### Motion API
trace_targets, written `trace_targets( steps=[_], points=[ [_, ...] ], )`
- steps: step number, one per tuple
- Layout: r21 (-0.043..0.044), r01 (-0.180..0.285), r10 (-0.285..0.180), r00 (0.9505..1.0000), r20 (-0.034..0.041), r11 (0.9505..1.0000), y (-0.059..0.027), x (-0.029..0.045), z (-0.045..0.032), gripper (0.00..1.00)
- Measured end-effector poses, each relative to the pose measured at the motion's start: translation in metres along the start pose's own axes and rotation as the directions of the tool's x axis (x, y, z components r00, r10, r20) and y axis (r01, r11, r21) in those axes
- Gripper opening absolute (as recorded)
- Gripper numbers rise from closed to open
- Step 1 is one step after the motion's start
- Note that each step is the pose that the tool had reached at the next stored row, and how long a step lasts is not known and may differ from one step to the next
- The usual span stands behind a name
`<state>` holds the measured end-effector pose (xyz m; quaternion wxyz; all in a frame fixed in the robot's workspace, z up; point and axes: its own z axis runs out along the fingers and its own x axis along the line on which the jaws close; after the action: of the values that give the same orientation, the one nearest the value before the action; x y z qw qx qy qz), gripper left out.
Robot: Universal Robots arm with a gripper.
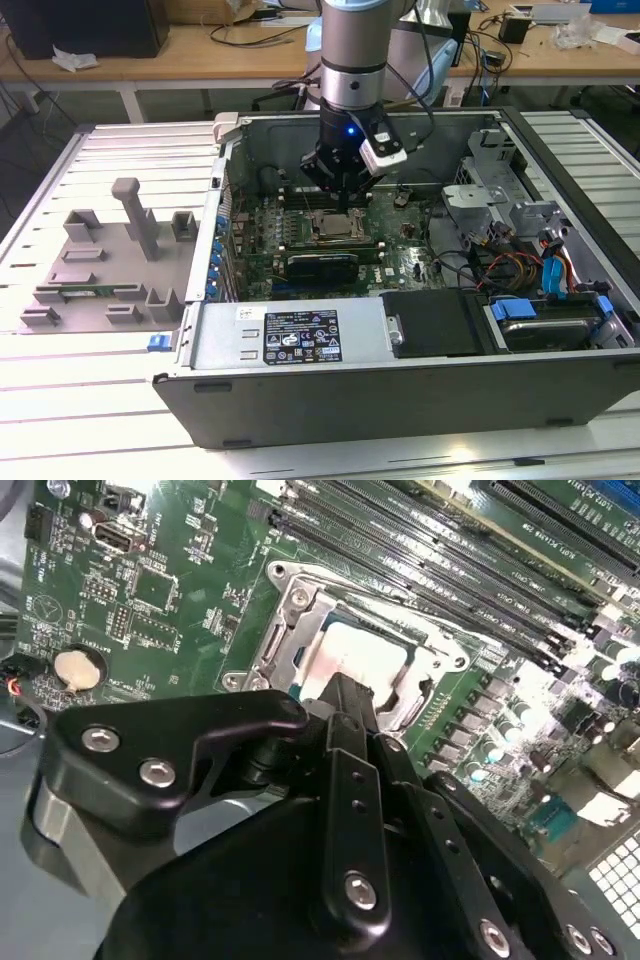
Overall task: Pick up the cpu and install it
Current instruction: 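Close the cpu cover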
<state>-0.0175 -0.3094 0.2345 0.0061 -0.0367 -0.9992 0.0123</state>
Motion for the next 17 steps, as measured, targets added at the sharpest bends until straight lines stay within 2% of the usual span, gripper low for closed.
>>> trace_targets(
  steps=[2, 9, 11, 13, 14, 17],
  points=[
    [-0.0007, 0.0, 0.0, 1.0, 0.0071, 1.0, -0.0002, 0.0039, 0.002, 0.11],
    [-0.0017, 0.0, 0.0, 0.9997, 0.0236, 1.0, -0.0009, 0.014, 0.0081, 0.11],
    [-0.0022, 0.0, 0.0, 0.9995, 0.031, 1.0, -0.0011, 0.0159, 0.0096, 0.11],
    [-0.0033, 0.0, 0.0, 0.999, 0.0445, 1.0, -0.0012, 0.0168, 0.012, 0.11],
    [-0.0036, 0.0, 0.0, 0.9988, 0.0481, 1.0, -0.0013, 0.0171, 0.0127, 0.11],
    [-0.0037, 0.0, 0.0, 0.9987, 0.0516, 1.0, -0.0019, 0.0206, 0.0151, 0.11]
  ],
)
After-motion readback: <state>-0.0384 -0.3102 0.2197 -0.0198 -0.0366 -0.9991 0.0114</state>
